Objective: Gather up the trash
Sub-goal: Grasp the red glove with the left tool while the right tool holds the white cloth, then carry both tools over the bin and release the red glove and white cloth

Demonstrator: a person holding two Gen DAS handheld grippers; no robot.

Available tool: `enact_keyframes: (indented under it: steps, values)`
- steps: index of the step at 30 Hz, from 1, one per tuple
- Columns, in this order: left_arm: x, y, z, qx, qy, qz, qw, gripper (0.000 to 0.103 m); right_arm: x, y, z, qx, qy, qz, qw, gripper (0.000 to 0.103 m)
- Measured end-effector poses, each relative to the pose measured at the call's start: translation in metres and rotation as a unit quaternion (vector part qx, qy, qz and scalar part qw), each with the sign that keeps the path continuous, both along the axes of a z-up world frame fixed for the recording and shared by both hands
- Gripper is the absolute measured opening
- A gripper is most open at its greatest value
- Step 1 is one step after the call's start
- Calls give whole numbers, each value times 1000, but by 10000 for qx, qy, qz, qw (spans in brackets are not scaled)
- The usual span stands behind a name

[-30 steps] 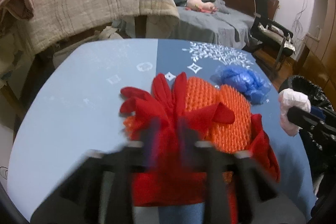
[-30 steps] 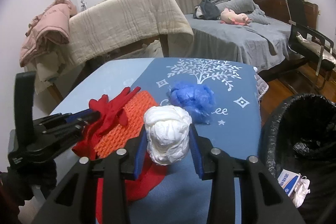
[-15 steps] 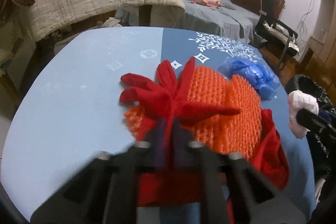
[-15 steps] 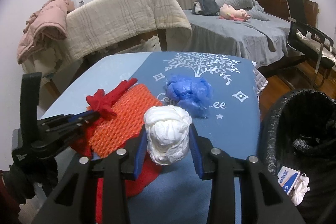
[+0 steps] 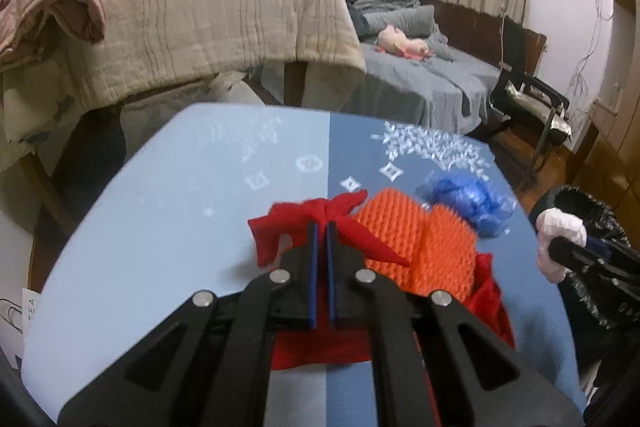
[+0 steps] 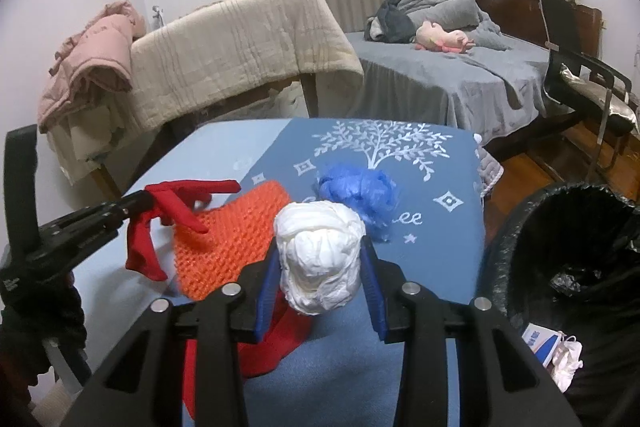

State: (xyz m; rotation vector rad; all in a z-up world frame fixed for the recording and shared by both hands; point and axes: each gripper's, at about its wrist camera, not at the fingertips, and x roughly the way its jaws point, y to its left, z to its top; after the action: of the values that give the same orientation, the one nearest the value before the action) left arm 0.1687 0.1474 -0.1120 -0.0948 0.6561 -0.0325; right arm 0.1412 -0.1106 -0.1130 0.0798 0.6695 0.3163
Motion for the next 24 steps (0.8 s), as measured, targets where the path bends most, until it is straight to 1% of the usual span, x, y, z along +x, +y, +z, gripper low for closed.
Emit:
enact_keyframes:
  steps: [12,24]
  values:
    - [-15,-32,36,24,-329,-307,9990,3,-16,-14,23,78,-210,-99,9997,38]
    - [-27,-70,54,45,-502,-675,9964,3,-35,-42,41,129,-369,-398,9984,38]
